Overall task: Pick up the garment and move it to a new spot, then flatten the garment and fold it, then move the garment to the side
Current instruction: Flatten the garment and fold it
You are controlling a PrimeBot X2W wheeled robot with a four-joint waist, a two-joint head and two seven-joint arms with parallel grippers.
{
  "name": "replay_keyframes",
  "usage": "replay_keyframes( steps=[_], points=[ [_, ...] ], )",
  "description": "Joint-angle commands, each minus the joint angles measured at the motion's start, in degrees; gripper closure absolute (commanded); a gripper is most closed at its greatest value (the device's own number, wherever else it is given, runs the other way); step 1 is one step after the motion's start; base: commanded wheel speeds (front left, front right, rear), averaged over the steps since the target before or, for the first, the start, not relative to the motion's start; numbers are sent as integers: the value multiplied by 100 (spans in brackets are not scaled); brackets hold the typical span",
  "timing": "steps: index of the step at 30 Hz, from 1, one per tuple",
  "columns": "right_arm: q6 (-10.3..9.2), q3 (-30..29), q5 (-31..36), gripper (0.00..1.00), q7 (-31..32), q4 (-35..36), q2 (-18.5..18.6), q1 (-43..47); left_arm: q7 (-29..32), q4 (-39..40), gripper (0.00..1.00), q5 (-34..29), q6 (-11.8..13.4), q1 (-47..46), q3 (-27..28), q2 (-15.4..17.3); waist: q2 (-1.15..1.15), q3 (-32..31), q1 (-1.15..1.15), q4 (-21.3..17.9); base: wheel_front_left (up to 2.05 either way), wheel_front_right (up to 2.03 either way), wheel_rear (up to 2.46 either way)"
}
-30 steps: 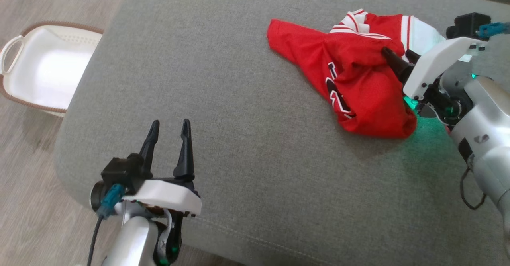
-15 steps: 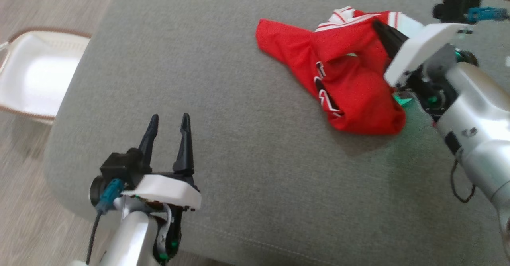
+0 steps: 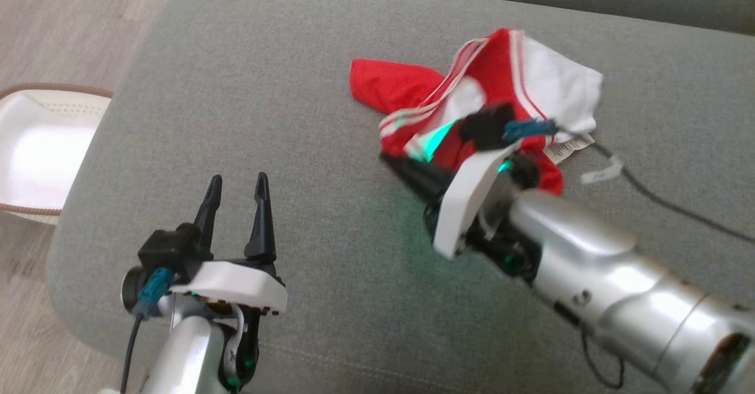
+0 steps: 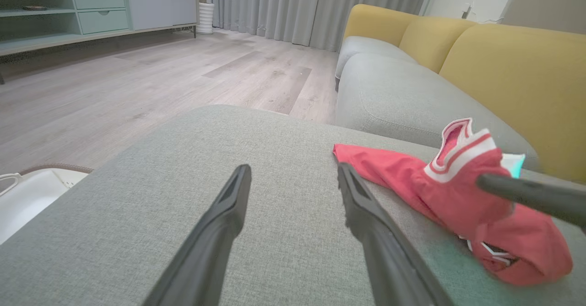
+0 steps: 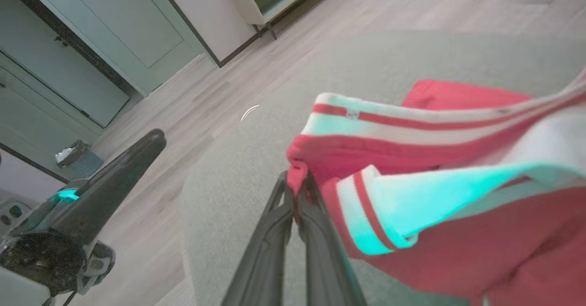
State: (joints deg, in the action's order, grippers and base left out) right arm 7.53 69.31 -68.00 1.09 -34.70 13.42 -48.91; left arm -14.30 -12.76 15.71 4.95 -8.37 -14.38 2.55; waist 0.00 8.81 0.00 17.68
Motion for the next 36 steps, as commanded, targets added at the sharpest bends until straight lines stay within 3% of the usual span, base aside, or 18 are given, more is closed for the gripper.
replay_keyframes(
  steps=[1, 2, 3, 8, 14, 18, 21, 25, 29, 32, 36],
  points=[
    [-4, 1, -119, 82, -8, 155, -157, 51, -70, 164, 0, -61, -22, -92, 201, 32, 0, -17, 0, 2, 0, 0, 0],
    [-4, 36, -187, 4, -31, 160, -207, 92, -70, 158, 0, -63, -23, -87, 212, 32, 0, -29, 0, -1, 0, 0, 0],
    [-4, 52, -240, 0, -94, 149, -239, 115, -70, 152, 0, -66, -23, -82, 226, 32, 0, -44, 0, -10, 0, 0, 0],
    [-4, 22, -465, 0, -488, 232, -127, 107, -70, 159, 0, -124, -17, -27, 320, 33, 0, -170, 0, -195, 0, 0, 0],
    [-4, -303, -524, 0, -1269, 641, 553, 142, -70, 197, 0, -196, -42, 91, 555, 109, 0, -446, 0, -679, 0, 0, 0],
    [-4, -839, -454, 0, -1560, 825, 1008, 454, -70, 261, 0, -216, -50, 196, 722, 203, 0, -616, 0, -1118, 0, 0, 0],
    [-4, -1588, -278, 0, -1603, 1025, 1177, 925, -70, 300, 0, -205, -43, 247, 852, 272, 0, -658, 0, -1437, 0, 0, 0],
    [-4, -2593, 208, 0, -1607, 1439, 1128, 1837, -65, 299, 0, -193, -66, 268, 926, 381, 0, -671, 0, -1769, 0, 0, 0],
    [-4, -3094, 506, 0, -1607, 1678, 1024, 2392, 108, 291, 0, -181, -177, 103, 904, 529, 0, -638, 0, -1932, 0, 0, 0],
    [-4, -3450, 742, 0, -1608, 1874, 907, 2752, 633, 240, 0, -107, -365, -271, 883, 757, 0, -555, 0, -2061, 0, 0, 0],
    [-4, -3669, 976, 0, -1606, 2055, 784, 2972, 1695, -168, 0, 251, -815, -1006, 900, 1130, 0, -378, 0, -2262, 0, 0, 0]
  ],
)
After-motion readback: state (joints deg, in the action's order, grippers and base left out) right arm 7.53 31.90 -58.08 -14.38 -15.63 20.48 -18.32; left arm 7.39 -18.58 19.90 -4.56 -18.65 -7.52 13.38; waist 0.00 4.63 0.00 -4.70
